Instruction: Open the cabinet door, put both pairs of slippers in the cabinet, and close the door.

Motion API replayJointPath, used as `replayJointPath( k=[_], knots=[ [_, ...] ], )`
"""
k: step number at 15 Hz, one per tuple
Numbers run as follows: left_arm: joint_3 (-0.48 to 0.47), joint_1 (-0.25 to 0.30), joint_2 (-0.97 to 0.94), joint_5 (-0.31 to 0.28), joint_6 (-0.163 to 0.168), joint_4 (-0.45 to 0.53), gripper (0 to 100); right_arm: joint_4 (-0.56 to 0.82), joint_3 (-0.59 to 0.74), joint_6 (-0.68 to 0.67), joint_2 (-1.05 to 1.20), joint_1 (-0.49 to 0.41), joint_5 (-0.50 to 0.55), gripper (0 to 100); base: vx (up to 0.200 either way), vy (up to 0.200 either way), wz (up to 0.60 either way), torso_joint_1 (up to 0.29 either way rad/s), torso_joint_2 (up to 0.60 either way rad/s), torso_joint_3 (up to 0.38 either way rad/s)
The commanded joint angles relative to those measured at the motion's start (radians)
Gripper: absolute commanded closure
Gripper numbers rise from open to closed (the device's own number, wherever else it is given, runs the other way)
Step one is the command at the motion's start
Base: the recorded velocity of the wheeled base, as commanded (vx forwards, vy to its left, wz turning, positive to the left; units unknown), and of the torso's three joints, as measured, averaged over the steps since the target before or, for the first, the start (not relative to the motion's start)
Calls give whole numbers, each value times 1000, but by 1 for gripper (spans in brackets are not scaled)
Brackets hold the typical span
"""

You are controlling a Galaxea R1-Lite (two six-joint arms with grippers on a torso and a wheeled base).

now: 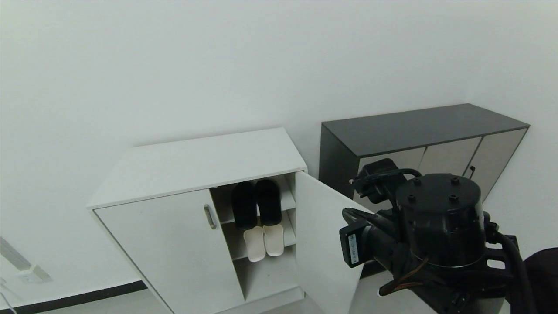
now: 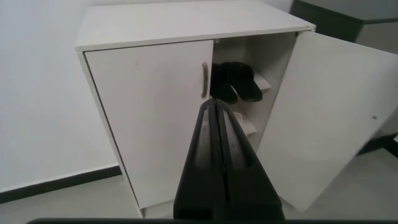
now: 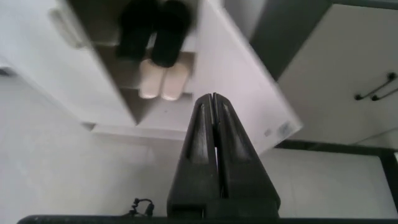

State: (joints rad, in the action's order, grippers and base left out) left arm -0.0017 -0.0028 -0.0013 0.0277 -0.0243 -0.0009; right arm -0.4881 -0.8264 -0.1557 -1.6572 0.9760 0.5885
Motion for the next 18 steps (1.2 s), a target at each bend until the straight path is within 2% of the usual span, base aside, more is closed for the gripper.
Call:
replayJointPath(
  k=[1,5,7,9,11,13,18],
  knots=[
    [0,0,1,0,0,-1,100,0,-2,-1,-7,-25,-6,100,-200,0,0,-12,-12,2],
    [0,0,1,0,0,-1,100,3,-100,-7,-72,-161,-75,100,0,0,0,0,0,0],
    [0,0,1,0,0,-1,100,51,-249,-8,-173,-295,-105,100,0,0,0,0,0,0],
    [0,0,1,0,0,-1,100,117,-352,-36,-246,-361,-138,100,0,0,0,0,0,0],
    [0,0,1,0,0,-1,100,149,-405,-56,-285,-395,-205,100,0,0,0,0,0,0],
    [0,0,1,0,0,-1,100,169,-476,-68,-365,-438,-216,100,0,0,0,0,0,0],
    [0,0,1,0,0,-1,100,167,-525,-93,-477,-490,-259,100,0,0,0,0,0,0]
  ],
)
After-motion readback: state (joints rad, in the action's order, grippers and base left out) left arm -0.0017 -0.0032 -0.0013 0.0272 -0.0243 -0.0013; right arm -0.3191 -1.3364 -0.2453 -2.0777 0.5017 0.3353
